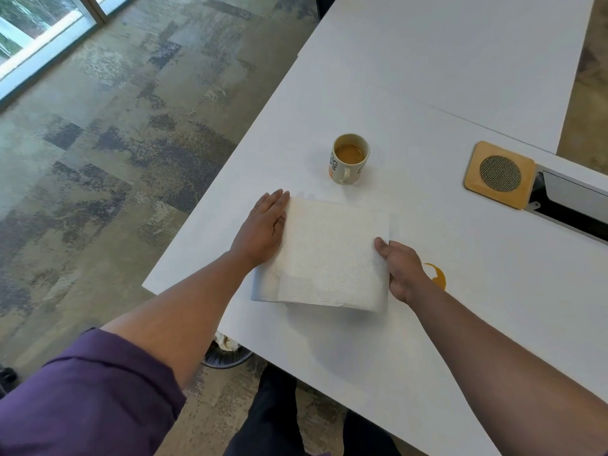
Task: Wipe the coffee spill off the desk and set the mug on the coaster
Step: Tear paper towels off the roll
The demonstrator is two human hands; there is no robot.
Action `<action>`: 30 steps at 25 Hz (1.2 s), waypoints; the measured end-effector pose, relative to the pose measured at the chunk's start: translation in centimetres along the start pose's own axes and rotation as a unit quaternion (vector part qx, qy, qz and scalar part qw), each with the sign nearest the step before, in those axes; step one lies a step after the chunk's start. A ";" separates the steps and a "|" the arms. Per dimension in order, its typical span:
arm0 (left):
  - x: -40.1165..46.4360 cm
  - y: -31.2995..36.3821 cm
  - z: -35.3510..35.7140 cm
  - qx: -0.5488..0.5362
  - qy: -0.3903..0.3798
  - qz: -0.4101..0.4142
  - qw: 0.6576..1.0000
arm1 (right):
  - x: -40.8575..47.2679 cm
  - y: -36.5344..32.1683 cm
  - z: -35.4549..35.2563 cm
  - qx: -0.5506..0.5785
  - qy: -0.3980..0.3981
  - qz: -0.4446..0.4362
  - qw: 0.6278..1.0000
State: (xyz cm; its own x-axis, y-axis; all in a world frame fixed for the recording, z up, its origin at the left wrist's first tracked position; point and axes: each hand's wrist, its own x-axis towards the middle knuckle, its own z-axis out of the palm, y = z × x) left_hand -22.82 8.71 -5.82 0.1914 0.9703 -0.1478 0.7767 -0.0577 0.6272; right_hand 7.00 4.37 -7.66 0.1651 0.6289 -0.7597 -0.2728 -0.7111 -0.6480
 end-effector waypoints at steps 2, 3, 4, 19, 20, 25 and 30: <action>0.0 -0.1 0.0 -0.004 -0.003 -0.002 1.000 | 0.0 0.2 0.0 0.009 0.005 -0.003 1.000; 0.0 -0.1 0.0 -0.006 -0.005 -0.003 1.000 | 0.0 0.2 0.1 0.012 0.007 -0.003 1.000; 0.0 0.0 0.0 -0.008 -0.005 -0.005 1.000 | -0.1 0.4 0.1 0.014 0.010 -0.005 1.000; 0.3 0.3 0.4 -0.018 -0.010 -0.002 1.000 | -1.1 2.3 0.0 0.046 0.029 -0.013 0.998; 0.3 0.3 0.4 -0.017 -0.011 -0.002 1.000 | -1.2 2.3 -0.1 0.043 0.025 -0.013 0.999; 0.2 0.1 0.0 -0.006 -0.017 0.007 1.000 | -0.2 -0.2 0.3 0.039 -0.019 -0.015 0.999; 0.3 0.1 -0.1 -0.004 -0.023 0.013 1.000 | 1.2 -4.5 1.0 -0.008 -0.045 0.004 0.999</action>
State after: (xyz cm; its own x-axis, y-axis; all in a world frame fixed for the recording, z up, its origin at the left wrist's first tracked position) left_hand -22.73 9.01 -5.71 0.2393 0.9567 -0.1660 0.7667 -0.0813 0.6369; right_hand 7.48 8.66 -5.56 0.0767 0.6485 -0.7574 -0.2588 -0.7206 -0.6432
